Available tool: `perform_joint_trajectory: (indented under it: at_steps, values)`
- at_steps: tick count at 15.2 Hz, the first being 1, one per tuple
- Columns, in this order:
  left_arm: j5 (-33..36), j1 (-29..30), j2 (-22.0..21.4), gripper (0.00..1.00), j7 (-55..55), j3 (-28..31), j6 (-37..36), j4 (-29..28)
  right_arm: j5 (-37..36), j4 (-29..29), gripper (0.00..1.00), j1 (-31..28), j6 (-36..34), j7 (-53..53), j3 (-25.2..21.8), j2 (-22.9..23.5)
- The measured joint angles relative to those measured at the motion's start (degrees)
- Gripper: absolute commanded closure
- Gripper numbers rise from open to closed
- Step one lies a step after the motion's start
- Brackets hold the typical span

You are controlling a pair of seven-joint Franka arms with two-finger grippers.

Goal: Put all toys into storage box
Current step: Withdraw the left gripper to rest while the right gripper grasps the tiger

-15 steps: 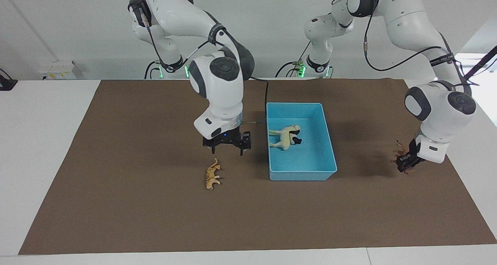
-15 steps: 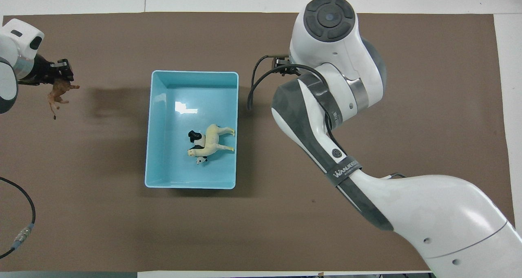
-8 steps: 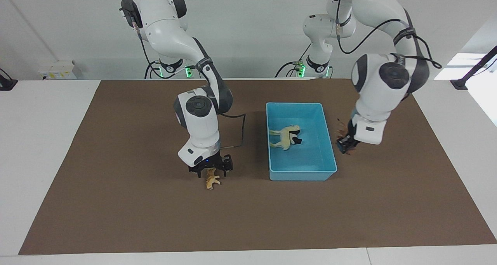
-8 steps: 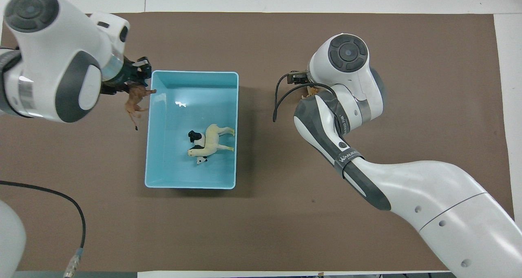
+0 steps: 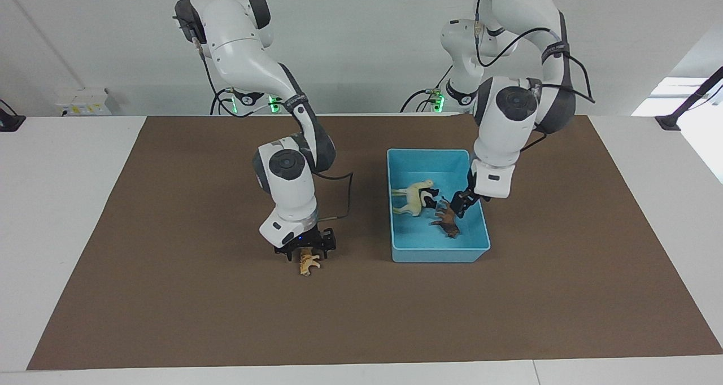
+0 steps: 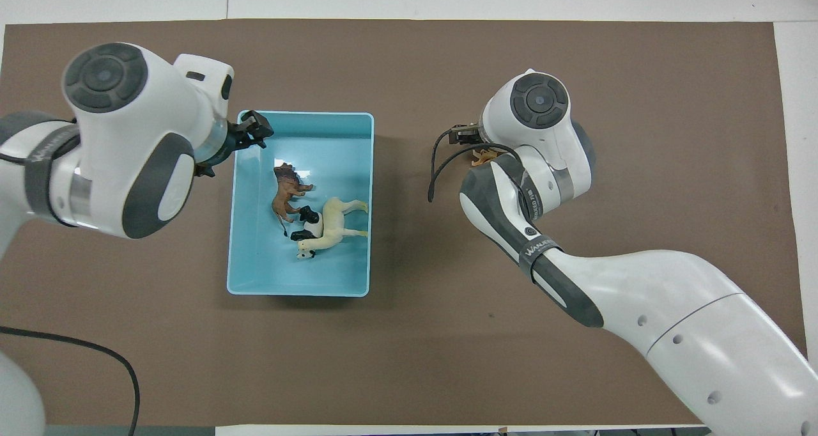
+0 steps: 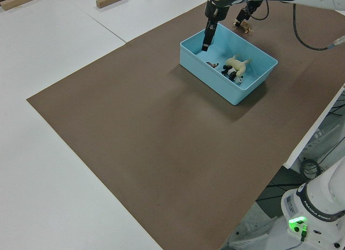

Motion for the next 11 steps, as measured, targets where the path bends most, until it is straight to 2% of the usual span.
perform_joint_trajectory:
  at_steps: [3, 6, 8, 11]
  values:
    - [0.0, 6.7, -5.7, 0.0, 14.9, 0.4, -8.9, 1.7, 0.0, -2.3, 1.0, 0.0, 4.0, 0.2, 0.0, -0.2]
    - [-0.2, 10.9, -8.1, 0.0, 30.2, 0.7, -19.1, 6.1, 0.0, -2.2, 1.0, 0.1, 3.0, 0.5, 0.0, -0.9]
    - [-0.5, 11.3, -8.2, 0.0, 34.4, 0.7, -24.3, 9.3, 0.0, 0.0, 1.0, 0.7, -1.9, 2.3, 0.1, -1.1]
    - [-0.6, 11.4, -8.3, 0.0, 35.5, 0.5, -28.6, 10.2, 0.0, 7.1, 1.0, 4.2, -12.7, 6.3, 0.2, -1.2]
